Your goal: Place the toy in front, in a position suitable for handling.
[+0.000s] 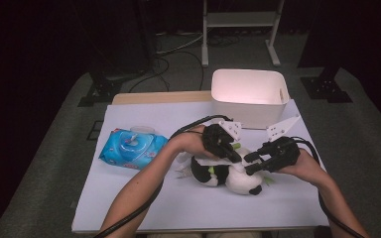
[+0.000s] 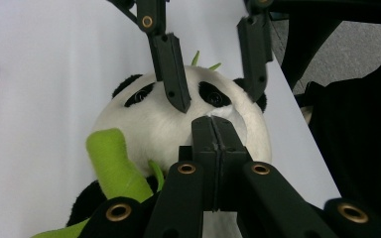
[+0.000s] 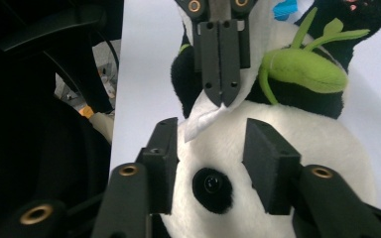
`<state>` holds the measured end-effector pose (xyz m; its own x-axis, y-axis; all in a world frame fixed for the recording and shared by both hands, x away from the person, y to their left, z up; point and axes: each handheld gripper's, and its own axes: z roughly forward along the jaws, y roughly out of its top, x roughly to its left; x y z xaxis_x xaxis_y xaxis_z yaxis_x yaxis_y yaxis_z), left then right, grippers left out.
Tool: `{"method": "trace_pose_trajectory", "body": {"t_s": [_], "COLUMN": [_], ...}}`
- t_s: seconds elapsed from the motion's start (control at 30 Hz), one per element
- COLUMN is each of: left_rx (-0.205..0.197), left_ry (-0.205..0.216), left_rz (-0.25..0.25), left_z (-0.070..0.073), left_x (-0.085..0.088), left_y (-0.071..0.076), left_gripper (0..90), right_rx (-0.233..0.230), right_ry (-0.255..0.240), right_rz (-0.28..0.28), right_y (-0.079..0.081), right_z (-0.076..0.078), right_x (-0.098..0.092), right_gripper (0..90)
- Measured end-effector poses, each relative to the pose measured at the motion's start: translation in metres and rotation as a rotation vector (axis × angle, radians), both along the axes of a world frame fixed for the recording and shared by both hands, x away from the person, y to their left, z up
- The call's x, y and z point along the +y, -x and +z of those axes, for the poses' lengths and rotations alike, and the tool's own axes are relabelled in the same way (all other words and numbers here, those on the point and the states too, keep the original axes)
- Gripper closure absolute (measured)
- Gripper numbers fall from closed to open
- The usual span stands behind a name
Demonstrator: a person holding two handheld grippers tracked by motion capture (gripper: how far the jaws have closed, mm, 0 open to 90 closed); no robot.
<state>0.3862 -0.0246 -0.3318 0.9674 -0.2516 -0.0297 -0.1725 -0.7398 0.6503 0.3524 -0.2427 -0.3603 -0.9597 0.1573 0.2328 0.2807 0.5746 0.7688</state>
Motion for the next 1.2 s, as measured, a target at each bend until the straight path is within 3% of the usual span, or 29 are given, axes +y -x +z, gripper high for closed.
{"method": "trace_pose_trajectory", "body": {"t_s": [0.1, 0.17, 0.2, 0.3, 0.43, 0.63, 0.93, 1.2], "left_rx": [-0.002, -0.002, -0.004, 0.009, 0.021, 0.029, 0.022, 0.034], "left_ry": [0.002, 0.003, 0.006, 0.008, 0.02, 0.034, 0.046, 0.03], "left_rz": [-0.003, -0.002, -0.002, 0.003, 0.014, 0.054, 0.124, 0.164], "left_z": [0.002, 0.003, 0.003, 0.004, 0.006, 0.009, 0.012, 0.004], "left_x": [-0.001, -0.001, -0.001, 0.0, 0.003, 0.017, 0.051, 0.068], "left_y": [0.001, 0.001, 0.001, 0.001, 0.001, -0.002, -0.007, -0.011], "left_gripper": [90.0, 90.0, 90.0, 87.4, 77.4, 70.3, 68.5, 69.3], "right_rx": [0.008, 0.014, 0.014, 0.01, 0.002, 0.012, 0.027, 0.033], "right_ry": [-0.002, -0.003, -0.003, 0.012, -0.001, -0.001, 0.001, 0.031], "right_rz": [-0.009, -0.01, -0.01, -0.005, -0.01, -0.033, -0.126, -0.156], "right_y": [-0.001, -0.004, -0.004, -0.004, -0.004, -0.004, 0.001, 0.007], "right_z": [0.0, -0.001, -0.001, -0.002, -0.004, -0.003, -0.001, 0.001], "right_x": [0.001, 0.002, 0.002, 0.005, -0.002, -0.015, -0.063, -0.082], "right_gripper": [63.2, 74.7, 74.7, 89.0, 89.7, 89.7, 89.6, 89.5]}}
